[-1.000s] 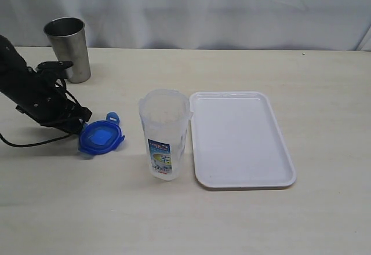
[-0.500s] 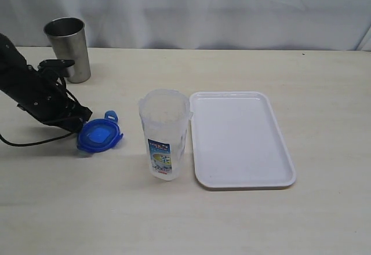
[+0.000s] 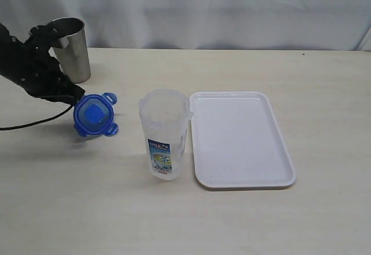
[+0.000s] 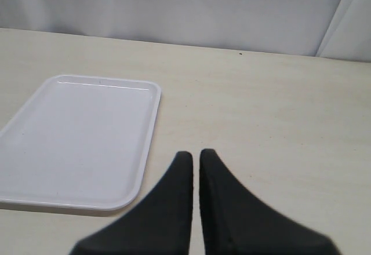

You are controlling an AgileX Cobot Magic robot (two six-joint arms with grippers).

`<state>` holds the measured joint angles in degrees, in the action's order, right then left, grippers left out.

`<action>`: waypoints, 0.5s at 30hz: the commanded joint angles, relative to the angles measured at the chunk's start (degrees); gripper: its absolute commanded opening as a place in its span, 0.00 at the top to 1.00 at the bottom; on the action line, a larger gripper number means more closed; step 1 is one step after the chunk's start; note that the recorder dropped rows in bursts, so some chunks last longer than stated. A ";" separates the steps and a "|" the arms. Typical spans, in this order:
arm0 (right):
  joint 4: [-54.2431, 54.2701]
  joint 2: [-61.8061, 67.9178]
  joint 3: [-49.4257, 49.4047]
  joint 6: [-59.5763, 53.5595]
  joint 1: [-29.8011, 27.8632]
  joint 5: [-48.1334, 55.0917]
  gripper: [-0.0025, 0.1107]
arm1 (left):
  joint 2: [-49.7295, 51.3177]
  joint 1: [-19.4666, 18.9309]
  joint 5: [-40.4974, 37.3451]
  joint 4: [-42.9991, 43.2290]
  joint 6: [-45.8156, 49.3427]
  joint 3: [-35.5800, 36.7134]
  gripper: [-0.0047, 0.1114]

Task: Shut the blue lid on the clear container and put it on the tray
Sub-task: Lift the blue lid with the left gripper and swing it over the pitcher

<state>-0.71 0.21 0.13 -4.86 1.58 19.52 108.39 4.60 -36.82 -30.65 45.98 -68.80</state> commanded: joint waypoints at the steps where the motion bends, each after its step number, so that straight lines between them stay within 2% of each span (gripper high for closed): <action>1: 0.02 -0.21 -0.13 0.18 -0.13 0.03 0.94 | -3.85 2.73 2.73 -0.89 4.86 -0.02 0.96; 7: 0.02 -0.21 -0.13 0.18 -0.13 0.03 0.94 | -8.51 7.82 9.58 1.07 9.67 -0.02 0.96; 15: 0.02 -0.21 -0.13 0.18 -0.13 0.03 0.94 | -12.81 15.02 19.25 9.98 11.19 -0.02 0.96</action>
<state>-0.71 0.21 0.13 -4.86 1.58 19.52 96.91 17.40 -20.85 -23.88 56.16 -68.80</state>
